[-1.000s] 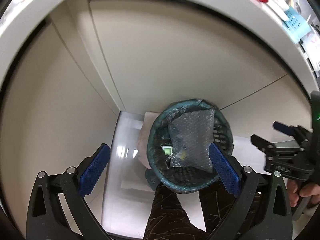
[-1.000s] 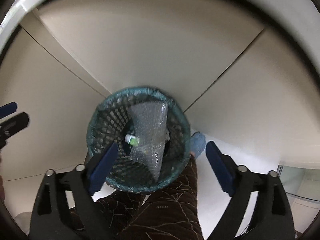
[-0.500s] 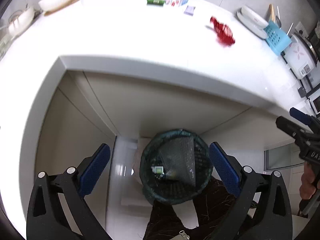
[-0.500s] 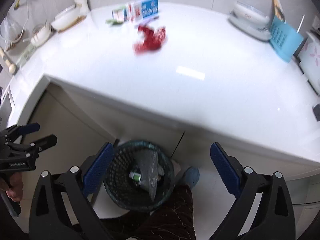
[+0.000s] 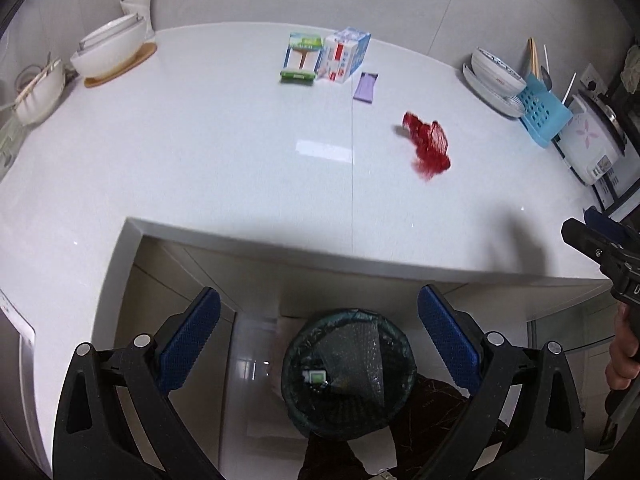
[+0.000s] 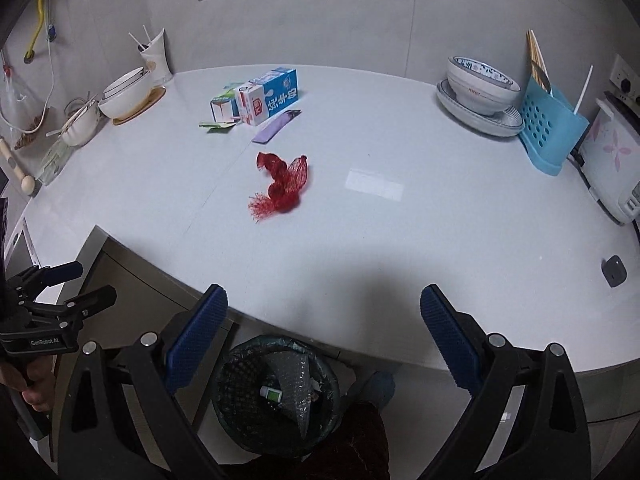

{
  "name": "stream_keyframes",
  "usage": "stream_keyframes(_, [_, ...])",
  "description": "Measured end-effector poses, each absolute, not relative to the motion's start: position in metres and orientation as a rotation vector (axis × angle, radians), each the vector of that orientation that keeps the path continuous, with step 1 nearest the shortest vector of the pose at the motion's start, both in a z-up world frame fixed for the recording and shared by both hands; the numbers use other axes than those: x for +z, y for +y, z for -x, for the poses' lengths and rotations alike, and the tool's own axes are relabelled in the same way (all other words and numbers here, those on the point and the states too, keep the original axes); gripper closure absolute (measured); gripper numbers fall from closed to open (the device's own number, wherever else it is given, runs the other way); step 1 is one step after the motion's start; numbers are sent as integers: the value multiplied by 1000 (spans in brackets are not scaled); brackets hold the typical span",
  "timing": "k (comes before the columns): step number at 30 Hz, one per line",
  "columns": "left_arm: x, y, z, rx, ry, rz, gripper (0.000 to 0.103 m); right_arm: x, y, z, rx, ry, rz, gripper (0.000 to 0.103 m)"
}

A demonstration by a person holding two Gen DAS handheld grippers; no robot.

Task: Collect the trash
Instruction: 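Raise both open tools from the bin back over the counter, then grasp the blue milk carton with the left tool while the right tool grasps the red mesh net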

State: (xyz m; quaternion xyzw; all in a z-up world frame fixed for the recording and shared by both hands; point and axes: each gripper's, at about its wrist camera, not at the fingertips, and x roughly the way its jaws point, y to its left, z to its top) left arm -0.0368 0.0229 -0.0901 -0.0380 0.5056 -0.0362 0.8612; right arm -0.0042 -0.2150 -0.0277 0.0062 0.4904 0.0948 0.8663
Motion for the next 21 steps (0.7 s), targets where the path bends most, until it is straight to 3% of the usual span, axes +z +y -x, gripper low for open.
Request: stream_keyframes(21, [-47,7,-60,-77,1017,50,6,-12,-220,-81,165,1032,-26,10])
